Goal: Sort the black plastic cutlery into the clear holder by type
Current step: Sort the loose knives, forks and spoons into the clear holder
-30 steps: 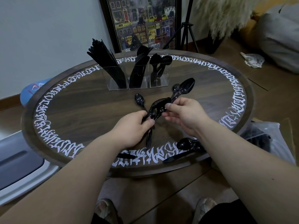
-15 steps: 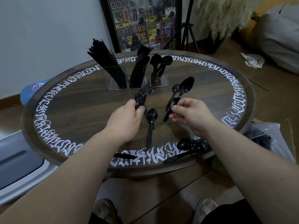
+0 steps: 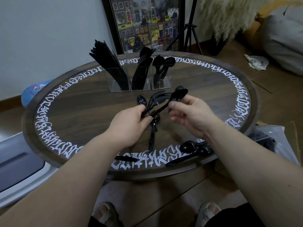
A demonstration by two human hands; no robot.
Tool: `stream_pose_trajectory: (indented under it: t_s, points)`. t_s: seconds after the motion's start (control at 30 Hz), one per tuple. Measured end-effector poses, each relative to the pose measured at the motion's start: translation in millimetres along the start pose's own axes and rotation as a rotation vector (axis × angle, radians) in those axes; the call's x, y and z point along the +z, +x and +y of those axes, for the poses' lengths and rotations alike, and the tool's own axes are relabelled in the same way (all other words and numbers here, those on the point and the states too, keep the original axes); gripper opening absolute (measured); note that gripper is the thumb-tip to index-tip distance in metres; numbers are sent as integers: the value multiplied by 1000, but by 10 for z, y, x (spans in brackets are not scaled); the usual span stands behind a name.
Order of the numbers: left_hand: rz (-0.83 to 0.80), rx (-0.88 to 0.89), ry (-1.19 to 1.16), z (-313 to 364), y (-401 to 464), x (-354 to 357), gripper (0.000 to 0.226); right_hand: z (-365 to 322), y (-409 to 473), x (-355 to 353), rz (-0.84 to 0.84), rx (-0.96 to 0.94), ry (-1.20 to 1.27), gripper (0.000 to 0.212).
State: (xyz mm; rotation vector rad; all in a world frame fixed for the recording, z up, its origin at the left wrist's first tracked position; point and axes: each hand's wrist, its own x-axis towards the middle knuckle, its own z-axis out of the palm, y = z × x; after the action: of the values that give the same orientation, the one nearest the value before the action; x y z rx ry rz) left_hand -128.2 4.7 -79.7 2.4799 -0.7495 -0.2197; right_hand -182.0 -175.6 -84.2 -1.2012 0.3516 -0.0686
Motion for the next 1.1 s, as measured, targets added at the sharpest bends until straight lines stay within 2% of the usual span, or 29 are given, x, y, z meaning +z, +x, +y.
stream_pose_trajectory:
  t_s: [0.07, 0.13, 0.27, 0.4, 0.53, 0.7, 0.87, 0.97, 1.1]
  points:
    - [-13, -5, 25, -26, -11, -13, 16, -58, 20, -96, 70, -99, 1, 14]
    - [-39, -9, 48, -45, -15, -9, 15, -77, 17, -153, 103, -164, -106, 15]
    - [-66, -46, 40, -56, -6, 8, 25, -31, -11, -122, 38, -183, -298, 21]
    - [-81, -36, 88, -51, 7, 28, 25, 5, -7, -19, 5, -200, -355, 24]
    - [-154, -45, 137, -58, 1, 35, 29, 66, 36, 12, 125, -425, -789, 29]
    - [-185, -50, 97, -77, 0, 19, 32, 89, 21, 67, 90, -613, -954, 24]
    - [-206, -42, -25, -118, -9, 36, 27, 105, 50, 56, 79, -626, -979, 14]
    - [-155, -45, -97, -143, -9, 42, 20, 113, 64, 40, 75, -594, -1000, 12]
    - [-75, -25, -119, -172, 7, 69, 30, 142, 79, 32, 115, -520, -959, 18]
